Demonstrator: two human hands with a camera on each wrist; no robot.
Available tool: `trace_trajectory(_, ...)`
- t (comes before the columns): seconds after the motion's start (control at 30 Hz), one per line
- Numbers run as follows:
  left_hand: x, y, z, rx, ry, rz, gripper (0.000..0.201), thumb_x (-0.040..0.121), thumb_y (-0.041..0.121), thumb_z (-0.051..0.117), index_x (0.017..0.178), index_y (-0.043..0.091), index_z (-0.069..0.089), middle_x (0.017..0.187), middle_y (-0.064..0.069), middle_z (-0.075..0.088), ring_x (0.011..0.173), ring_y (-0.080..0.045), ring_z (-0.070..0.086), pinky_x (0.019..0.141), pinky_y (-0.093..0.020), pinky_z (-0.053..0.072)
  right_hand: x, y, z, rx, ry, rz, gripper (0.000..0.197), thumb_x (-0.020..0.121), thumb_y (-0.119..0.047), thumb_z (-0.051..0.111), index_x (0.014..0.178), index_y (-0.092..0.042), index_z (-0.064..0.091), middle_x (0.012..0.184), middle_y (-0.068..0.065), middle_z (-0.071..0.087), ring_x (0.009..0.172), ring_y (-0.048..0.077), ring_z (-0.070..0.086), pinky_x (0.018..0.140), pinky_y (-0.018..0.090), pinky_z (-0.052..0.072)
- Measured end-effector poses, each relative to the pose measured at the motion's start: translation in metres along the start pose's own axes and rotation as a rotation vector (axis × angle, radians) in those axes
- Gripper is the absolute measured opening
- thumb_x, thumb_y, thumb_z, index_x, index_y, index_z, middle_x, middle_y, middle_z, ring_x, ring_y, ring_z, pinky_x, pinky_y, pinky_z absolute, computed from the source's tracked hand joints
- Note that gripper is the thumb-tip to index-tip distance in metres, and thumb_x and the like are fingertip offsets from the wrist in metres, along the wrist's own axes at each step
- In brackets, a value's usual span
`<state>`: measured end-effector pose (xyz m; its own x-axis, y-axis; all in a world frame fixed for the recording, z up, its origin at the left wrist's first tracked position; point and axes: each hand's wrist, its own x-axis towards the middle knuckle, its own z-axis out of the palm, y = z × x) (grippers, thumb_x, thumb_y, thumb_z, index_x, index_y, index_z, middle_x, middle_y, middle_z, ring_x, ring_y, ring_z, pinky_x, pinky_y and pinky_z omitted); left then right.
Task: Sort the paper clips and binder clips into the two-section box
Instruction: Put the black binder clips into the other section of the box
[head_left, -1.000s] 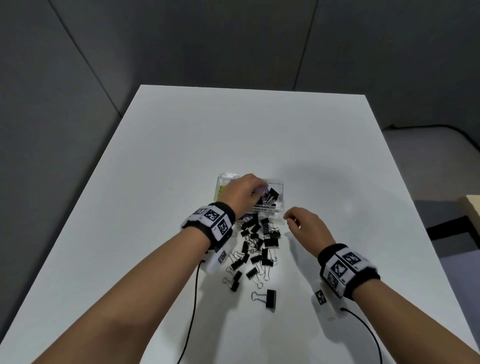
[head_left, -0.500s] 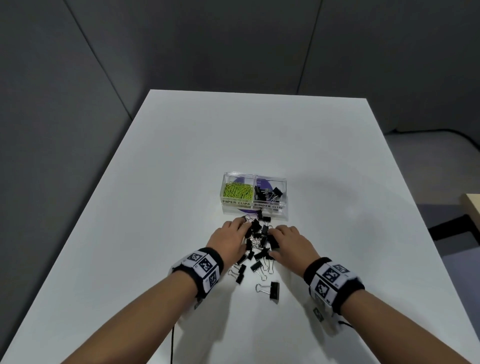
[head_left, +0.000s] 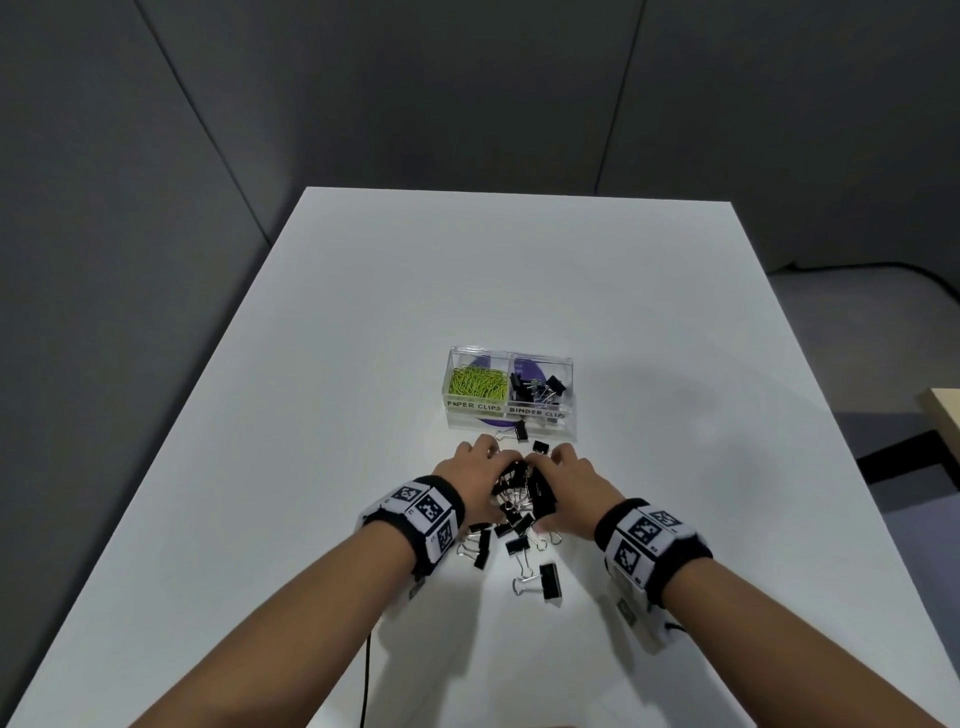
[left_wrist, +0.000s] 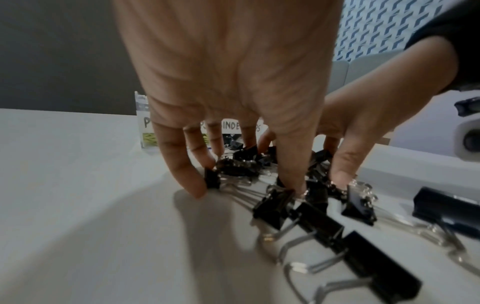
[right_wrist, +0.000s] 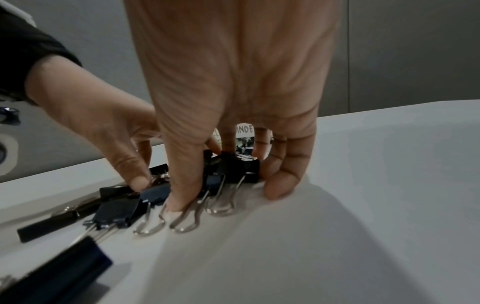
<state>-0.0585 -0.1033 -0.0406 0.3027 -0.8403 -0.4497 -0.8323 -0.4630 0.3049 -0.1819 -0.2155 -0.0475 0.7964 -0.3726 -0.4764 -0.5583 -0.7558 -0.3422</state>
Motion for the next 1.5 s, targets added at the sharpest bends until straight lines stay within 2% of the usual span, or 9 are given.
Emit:
trace_trajectory(0.1, 0.001, 0.001, 0.001, -0.017, -0.017, -0.014, 0.068, 0.075, 0.026, 0.073, 0.134, 0.023, 0.037, 0.136, -0.007, 0.032, 0.121, -0.027, 0.04, 0.096, -0.04, 0.046, 0.0, 0.0, 0.0, 0.042, 0.006, 0.01, 0.072, 0.067, -0.028, 0.077, 0.128, -0.023, 0.037, 0.123, 0.009, 0.038, 0.107, 0.029, 0.045, 0.089, 0.042, 0.049)
trace_trajectory(0.3, 0.008, -0.002, 0.002, -0.161, -0.003, -0.036, 0.034, 0.079, 0.013, 0.07, 0.106, 0.011, 0.05, 0.123, -0.01, 0.038, 0.102, -0.03, 0.056, 0.089, -0.036, 0.049, 0.001, 0.0, -0.004, 0.069, -0.01, 0.014, 0.059, 0.071, -0.023, 0.075, 0.117, -0.016, 0.039, 0.116, 0.011, 0.043, 0.1, 0.03, 0.051, 0.085, 0.042, 0.049)
trace_trajectory(0.53, 0.006, -0.006, 0.004, -0.19, 0.037, -0.019, 0.012, 0.086, 0.007, 0.059, 0.098, 0.006, 0.057, 0.115, -0.011, 0.046, 0.095, -0.03, 0.059, 0.083, -0.03, 0.047, -0.001, 0.001, -0.005, 0.055, -0.005, -0.035, 0.047, 0.078, -0.021, 0.068, 0.116, -0.017, 0.041, 0.115, 0.009, 0.046, 0.098, 0.029, 0.052, 0.083, 0.038, 0.048)
trace_trajectory(0.8, 0.002, -0.005, 0.006, -0.183, 0.103, -0.029, 0.021, 0.088, 0.009, 0.049, 0.109, 0.009, 0.051, 0.112, -0.011, 0.051, 0.096, -0.029, 0.056, 0.081, -0.032, 0.045, -0.011, 0.007, -0.006, 0.038, 0.052, -0.091, 0.039, 0.087, -0.011, 0.051, 0.125, -0.018, 0.045, 0.119, 0.008, 0.05, 0.1, 0.028, 0.056, 0.085, 0.035, 0.047)
trace_trajectory(1.03, 0.0, -0.011, -0.002, -0.225, 0.121, -0.036, 0.028, 0.089, -0.003, 0.043, 0.112, 0.009, 0.054, 0.116, -0.01, 0.052, 0.096, -0.027, 0.059, 0.081, -0.028, 0.046, -0.018, 0.015, -0.012, 0.089, 0.154, -0.103, 0.027, 0.092, -0.004, 0.045, 0.113, -0.012, 0.059, 0.113, 0.01, 0.059, 0.099, 0.026, 0.057, 0.084, 0.027, 0.043)
trace_trajectory(1.23, -0.007, -0.018, -0.019, -0.237, 0.239, 0.072, 0.022, 0.092, 0.002, 0.047, 0.111, 0.01, 0.057, 0.119, -0.005, 0.051, 0.1, -0.019, 0.056, 0.081, -0.017, 0.04, -0.01, 0.003, -0.057, 0.13, 0.305, -0.198, 0.019, 0.094, -0.008, 0.047, 0.106, -0.007, 0.063, 0.11, 0.009, 0.062, 0.091, 0.018, 0.059, 0.083, 0.017, 0.043)
trace_trajectory(1.37, -0.012, -0.024, -0.039, -0.249, 0.362, 0.126, 0.019, 0.093, 0.004, 0.047, 0.108, 0.009, 0.058, 0.117, -0.003, 0.052, 0.094, -0.017, 0.054, 0.079, -0.016, 0.039, 0.012, -0.01, -0.094, 0.151, 0.462, -0.244, 0.018, 0.093, -0.003, 0.046, 0.099, -0.007, 0.062, 0.104, 0.008, 0.061, 0.083, 0.016, 0.055, 0.069, 0.007, 0.036)
trace_trajectory(1.43, -0.01, -0.025, -0.05, -0.26, 0.397, 0.119, 0.02, 0.093, 0.004, 0.046, 0.108, 0.009, 0.059, 0.116, -0.004, 0.052, 0.097, -0.021, 0.056, 0.078, -0.018, 0.039, 0.029, -0.014, -0.105, 0.158, 0.491, -0.234, 0.02, 0.093, -0.002, 0.044, 0.099, -0.006, 0.062, 0.101, 0.01, 0.06, 0.082, 0.02, 0.055, 0.067, 0.012, 0.037)
trace_trajectory(1.5, -0.005, -0.025, -0.06, -0.263, 0.424, 0.112, 0.02, 0.093, 0.003, 0.046, 0.107, 0.008, 0.059, 0.115, -0.006, 0.052, 0.097, -0.024, 0.056, 0.078, -0.022, 0.04, 0.044, -0.018, -0.11, 0.159, 0.456, -0.202, 0.023, 0.093, -0.001, 0.042, 0.105, -0.007, 0.061, 0.104, 0.012, 0.061, 0.09, 0.026, 0.058, 0.076, 0.027, 0.046)
